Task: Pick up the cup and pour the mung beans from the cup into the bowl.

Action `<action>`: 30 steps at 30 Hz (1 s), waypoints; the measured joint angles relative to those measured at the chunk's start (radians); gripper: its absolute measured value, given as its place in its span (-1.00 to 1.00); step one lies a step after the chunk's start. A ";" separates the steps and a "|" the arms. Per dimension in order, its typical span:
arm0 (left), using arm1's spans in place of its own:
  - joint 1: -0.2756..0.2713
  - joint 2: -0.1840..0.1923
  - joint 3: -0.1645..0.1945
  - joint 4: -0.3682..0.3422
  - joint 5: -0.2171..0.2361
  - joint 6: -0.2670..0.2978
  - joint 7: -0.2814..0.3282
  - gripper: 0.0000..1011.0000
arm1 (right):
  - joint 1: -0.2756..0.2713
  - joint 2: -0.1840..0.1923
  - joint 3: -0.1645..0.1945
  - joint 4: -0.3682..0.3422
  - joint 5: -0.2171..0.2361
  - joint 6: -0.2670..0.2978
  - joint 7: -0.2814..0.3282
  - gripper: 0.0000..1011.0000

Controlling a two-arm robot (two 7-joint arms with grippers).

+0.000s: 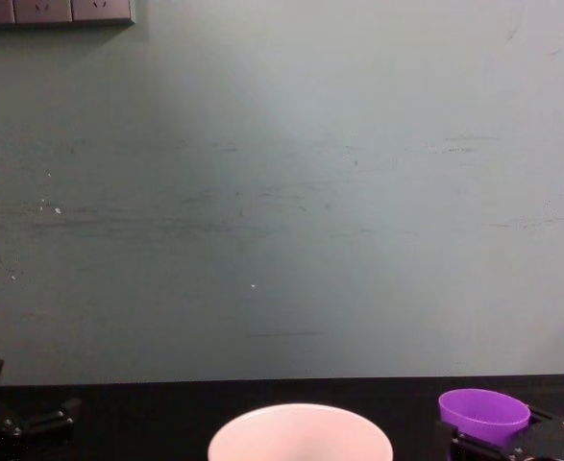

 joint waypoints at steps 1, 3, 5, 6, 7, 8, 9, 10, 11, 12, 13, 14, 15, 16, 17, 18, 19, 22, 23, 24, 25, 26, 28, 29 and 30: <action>0.000 0.000 0.000 0.000 0.000 0.000 0.000 0.98 | 0.000 0.000 0.000 0.001 0.001 -0.001 0.000 0.46; 0.000 0.000 0.000 0.000 0.000 0.000 0.000 0.98 | -0.001 0.001 0.000 0.001 0.004 -0.004 0.001 0.46; 0.000 0.000 0.000 0.000 0.000 0.000 0.000 0.98 | -0.001 0.001 0.000 0.001 0.005 -0.004 0.001 0.46; 0.000 0.000 0.000 0.000 0.000 0.000 0.000 0.98 | -0.001 0.001 0.000 0.001 0.005 -0.004 0.001 0.46; 0.000 0.000 0.000 0.000 0.000 0.000 0.000 0.98 | -0.001 0.001 0.000 0.001 0.005 -0.004 0.001 0.46; 0.000 0.000 0.000 0.000 0.000 0.000 0.000 0.98 | -0.001 0.001 0.000 0.001 0.005 -0.004 0.002 0.46; 0.000 0.000 0.000 0.000 0.000 0.000 0.000 0.98 | -0.001 0.001 0.000 0.001 0.005 -0.004 0.002 0.46; 0.000 0.000 0.000 0.000 0.000 0.000 0.000 0.98 | -0.001 0.001 0.000 0.001 0.005 -0.004 0.002 0.46; 0.000 0.000 0.000 0.000 0.000 0.000 0.000 0.98 | -0.001 0.001 0.000 0.001 0.005 -0.004 0.002 0.46; 0.000 0.000 0.000 0.000 0.000 0.000 0.000 0.98 | -0.001 0.001 0.000 0.001 0.005 -0.004 0.002 0.46; 0.000 0.000 0.000 0.000 0.000 0.000 0.000 0.98 | -0.001 0.001 0.000 0.001 0.005 -0.004 0.003 0.46; 0.000 0.000 0.000 0.000 0.000 0.000 0.000 0.98 | -0.001 0.001 0.000 0.001 0.005 -0.004 0.003 0.46; 0.000 0.000 0.000 0.000 0.000 0.000 0.000 0.98 | -0.001 0.001 0.000 0.001 0.005 -0.004 0.003 0.46; 0.000 0.000 0.000 0.000 0.000 0.000 0.000 0.98 | -0.001 0.001 0.000 0.001 0.005 -0.004 0.003 0.46; 0.000 0.000 0.000 0.000 0.000 0.000 0.000 0.98 | -0.001 0.001 0.000 0.001 0.005 -0.004 0.003 0.46; 0.000 0.000 0.000 0.000 0.000 0.000 0.000 0.98 | 0.000 0.001 0.000 0.001 0.005 -0.004 0.003 0.47; 0.000 0.000 0.000 0.000 0.000 0.000 0.000 0.98 | 0.000 0.001 0.000 0.001 0.005 -0.004 0.003 0.53; 0.000 0.000 0.000 0.000 0.000 0.000 0.000 0.98 | 0.000 0.001 0.000 0.001 0.005 -0.004 0.003 0.67; 0.000 0.000 0.000 0.000 0.000 0.000 0.000 0.98 | 0.000 0.001 0.000 0.001 0.005 -0.004 0.003 0.71; 0.000 0.000 0.000 0.000 0.000 0.000 0.000 0.98 | 0.000 0.001 0.000 0.002 0.005 -0.004 0.003 0.76; 0.000 0.000 0.000 0.000 0.000 0.000 0.000 0.98 | 0.000 0.001 0.000 0.002 0.005 -0.004 0.003 0.76; 0.000 0.000 0.000 0.000 0.000 0.000 0.000 0.98 | 0.000 0.001 0.000 0.002 0.004 -0.004 0.003 0.87; 0.000 0.000 0.000 0.000 0.000 0.000 0.000 0.98 | 0.000 0.001 0.000 0.002 0.004 -0.004 0.003 0.96; 0.000 0.000 0.000 0.000 0.000 0.000 0.000 0.98 | 0.000 0.001 0.000 0.002 0.004 -0.004 0.003 0.98; 0.000 0.000 0.000 0.000 0.000 0.000 0.000 0.98 | 0.000 0.001 0.000 0.002 0.004 -0.004 0.003 0.98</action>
